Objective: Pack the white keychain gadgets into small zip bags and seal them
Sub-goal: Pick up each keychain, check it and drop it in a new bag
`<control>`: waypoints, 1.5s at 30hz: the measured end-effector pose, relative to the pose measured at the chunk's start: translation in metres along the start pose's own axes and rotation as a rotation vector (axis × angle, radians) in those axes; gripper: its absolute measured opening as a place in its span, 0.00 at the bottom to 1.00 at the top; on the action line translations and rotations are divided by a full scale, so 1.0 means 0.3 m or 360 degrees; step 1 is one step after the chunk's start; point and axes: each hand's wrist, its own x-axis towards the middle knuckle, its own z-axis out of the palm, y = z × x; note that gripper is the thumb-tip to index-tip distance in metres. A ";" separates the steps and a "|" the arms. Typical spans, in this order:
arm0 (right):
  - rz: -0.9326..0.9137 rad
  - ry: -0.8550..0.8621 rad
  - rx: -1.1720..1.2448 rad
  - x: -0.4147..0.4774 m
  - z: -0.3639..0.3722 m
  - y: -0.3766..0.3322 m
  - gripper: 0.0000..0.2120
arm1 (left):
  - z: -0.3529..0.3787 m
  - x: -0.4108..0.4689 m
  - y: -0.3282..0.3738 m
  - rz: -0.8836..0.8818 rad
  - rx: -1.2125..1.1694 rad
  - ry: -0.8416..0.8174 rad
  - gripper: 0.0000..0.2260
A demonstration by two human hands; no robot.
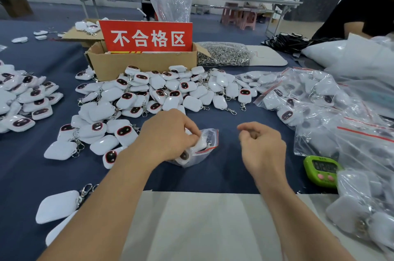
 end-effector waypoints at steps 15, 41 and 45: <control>-0.0737 -0.0597 -0.1148 0.251 0.167 -0.024 0.26 | -0.012 0.025 -0.094 -0.0262 -0.0970 0.0696 0.11; -0.0404 -0.0271 -0.1125 -0.117 -0.194 -0.028 0.05 | 0.300 -0.231 0.327 0.0337 -0.0671 0.0484 0.08; -0.0354 -0.0323 -0.1110 -0.087 -0.188 -0.031 0.08 | 0.310 -0.212 0.327 0.0159 -0.0909 0.0319 0.09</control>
